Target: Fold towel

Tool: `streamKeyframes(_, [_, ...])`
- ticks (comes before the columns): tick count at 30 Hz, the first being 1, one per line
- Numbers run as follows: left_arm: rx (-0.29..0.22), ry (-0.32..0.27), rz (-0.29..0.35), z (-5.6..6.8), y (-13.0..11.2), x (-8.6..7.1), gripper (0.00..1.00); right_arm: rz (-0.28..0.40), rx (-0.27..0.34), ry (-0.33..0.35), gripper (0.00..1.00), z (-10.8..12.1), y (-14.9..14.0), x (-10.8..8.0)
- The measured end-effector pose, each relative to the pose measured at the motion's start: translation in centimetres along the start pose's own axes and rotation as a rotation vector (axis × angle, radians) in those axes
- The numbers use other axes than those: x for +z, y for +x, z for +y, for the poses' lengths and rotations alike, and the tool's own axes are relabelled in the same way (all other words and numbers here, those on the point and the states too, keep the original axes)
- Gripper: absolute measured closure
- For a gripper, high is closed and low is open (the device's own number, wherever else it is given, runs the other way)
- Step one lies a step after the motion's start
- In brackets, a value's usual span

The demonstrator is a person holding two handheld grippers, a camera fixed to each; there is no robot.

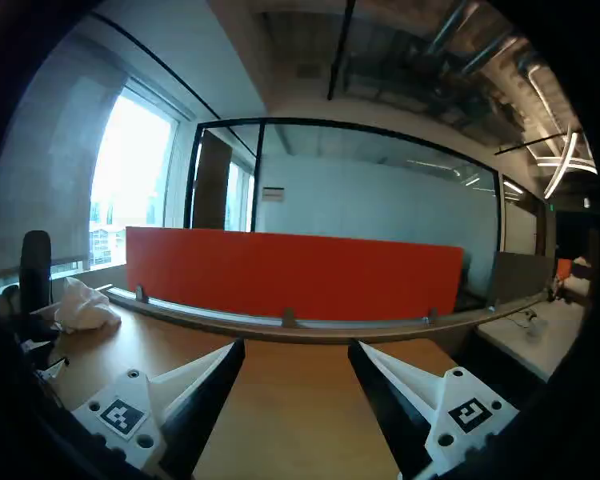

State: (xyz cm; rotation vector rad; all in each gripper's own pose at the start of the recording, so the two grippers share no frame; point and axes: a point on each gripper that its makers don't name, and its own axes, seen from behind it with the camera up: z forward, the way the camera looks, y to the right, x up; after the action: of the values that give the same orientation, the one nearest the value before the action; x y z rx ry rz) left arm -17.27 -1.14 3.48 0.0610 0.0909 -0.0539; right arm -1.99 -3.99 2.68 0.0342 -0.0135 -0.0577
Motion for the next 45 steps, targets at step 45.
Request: streamKeyframes(45, [0.001,0.007,-0.003,0.0,-0.5,0.4,0.02,0.04,0.068,-0.026,0.0,5.6,-8.9,0.3])
